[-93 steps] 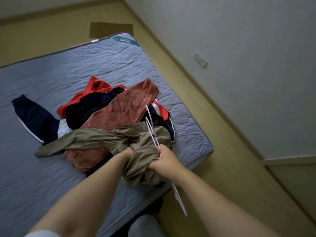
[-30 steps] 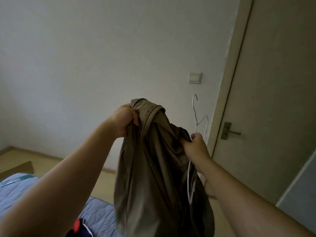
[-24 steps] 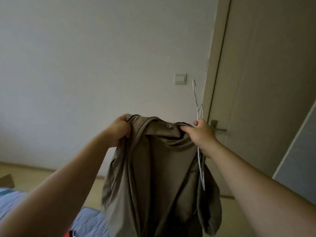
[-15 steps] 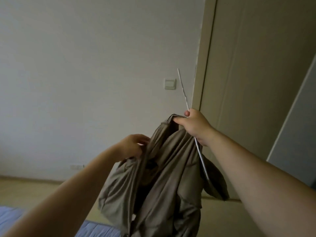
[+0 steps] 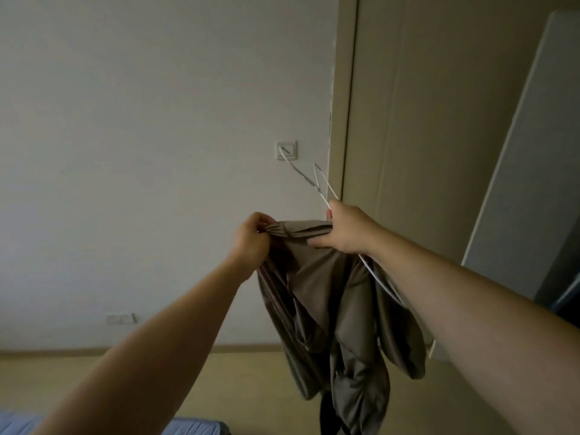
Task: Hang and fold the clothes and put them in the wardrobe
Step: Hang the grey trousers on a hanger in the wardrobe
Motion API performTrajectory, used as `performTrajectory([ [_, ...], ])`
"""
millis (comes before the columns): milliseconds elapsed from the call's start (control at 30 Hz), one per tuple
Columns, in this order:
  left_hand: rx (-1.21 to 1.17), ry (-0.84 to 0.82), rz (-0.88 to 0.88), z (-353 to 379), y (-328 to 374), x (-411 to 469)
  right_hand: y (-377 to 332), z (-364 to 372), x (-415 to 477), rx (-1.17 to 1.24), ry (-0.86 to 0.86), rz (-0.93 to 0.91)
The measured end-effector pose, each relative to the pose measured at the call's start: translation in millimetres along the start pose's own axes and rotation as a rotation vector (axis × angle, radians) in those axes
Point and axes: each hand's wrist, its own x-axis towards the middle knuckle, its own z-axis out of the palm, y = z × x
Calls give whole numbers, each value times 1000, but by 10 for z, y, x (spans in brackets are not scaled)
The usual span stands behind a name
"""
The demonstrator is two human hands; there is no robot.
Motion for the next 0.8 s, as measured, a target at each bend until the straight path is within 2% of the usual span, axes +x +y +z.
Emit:
performTrajectory([
  [33, 28, 0, 49, -10, 84, 42, 56, -38, -54, -101, -38, 4],
  [100, 243, 3, 237, -63, 268, 132, 203, -94, -155, -280, -106, 43],
  [167, 402, -1, 394, -136, 438, 223, 394, -109, -255, -347, -142, 123],
  [233, 531, -44, 423, -178, 553, 298, 583, -116, -346, -344, -146, 194],
  [267, 684, -79, 415, -184, 589, 312, 660, -120, -383, -311, -146, 217],
  [333, 949, -184, 357, -136, 592, 302, 737, -117, -435, -203, -121, 246],
  [367, 954, -229, 307, -86, 575, 289, 738, -118, -447, -165, -96, 251],
  [467, 678, -341, 141, 80, 524, 179, 660, -111, -432, -137, -28, 232],
  [567, 159, -522, -34, 209, 435, -60, 577, -116, -397, -108, -5, 235],
  [600, 52, -577, -77, 231, 392, -122, 559, -117, -389, -96, -3, 241],
  [733, -40, -929, -256, 226, 360, -224, 535, -104, -376, -63, 36, 243],
  [800, -19, -1006, -313, 216, 373, -218, 524, -84, -378, -40, 49, 243],
])
